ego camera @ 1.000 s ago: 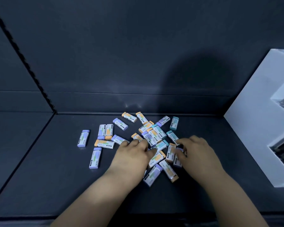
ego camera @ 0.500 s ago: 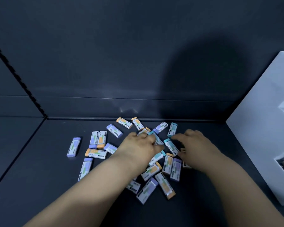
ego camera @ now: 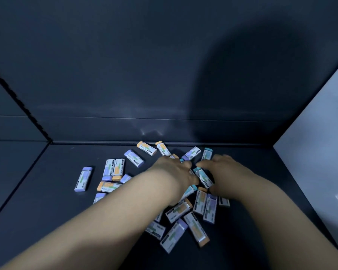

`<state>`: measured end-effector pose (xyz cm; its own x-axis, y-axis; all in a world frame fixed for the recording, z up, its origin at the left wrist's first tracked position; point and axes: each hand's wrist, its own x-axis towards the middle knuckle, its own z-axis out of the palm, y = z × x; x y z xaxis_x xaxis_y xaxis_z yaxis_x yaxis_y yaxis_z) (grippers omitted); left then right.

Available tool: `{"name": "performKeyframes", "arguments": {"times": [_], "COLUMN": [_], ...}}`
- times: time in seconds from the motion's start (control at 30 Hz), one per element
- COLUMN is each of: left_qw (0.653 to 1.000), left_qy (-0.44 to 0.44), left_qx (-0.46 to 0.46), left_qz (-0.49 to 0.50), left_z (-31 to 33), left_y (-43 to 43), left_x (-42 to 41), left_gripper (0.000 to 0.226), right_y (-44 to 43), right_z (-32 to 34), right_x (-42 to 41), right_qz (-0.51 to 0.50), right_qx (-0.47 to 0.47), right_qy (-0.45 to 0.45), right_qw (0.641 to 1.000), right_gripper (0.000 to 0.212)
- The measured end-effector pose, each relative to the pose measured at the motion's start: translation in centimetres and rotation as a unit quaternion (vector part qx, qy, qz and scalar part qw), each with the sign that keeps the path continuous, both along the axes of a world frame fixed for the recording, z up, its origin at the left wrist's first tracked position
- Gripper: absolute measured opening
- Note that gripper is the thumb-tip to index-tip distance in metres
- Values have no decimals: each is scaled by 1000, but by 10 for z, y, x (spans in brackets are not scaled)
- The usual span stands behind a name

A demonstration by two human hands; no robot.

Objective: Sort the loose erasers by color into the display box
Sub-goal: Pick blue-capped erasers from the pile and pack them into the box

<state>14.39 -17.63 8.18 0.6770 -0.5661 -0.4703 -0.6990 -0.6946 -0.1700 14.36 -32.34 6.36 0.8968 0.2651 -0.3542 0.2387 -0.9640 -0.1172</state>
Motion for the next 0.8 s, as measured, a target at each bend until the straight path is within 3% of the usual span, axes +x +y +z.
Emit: {"name": "performKeyframes", "arguments": {"times": [0.4,0.57,0.67,0.8], "left_qw": [991,978,971,974], "left_qy": [-53,-105,-125,-105], "left_qx": [-121,-173,-184,-153], "left_qz": [7,44,85,128], "left_z": [-12,-7,0,5], "left_y": [21,36,55,78], "left_x": [-9,-23,-34,-55], "left_gripper": [68,62,65,67], "right_y": [-2,-2,5,28], "right_z": [-7,-3,6,10], "right_x": [4,-5,-22,-51], "right_qz": [0,-19,-26,28], "right_qx": [12,62,125,146], "right_qy": [-10,-101,-139,-108], "right_qw": [1000,993,982,983], "right_gripper": [62,59,62,64]}}
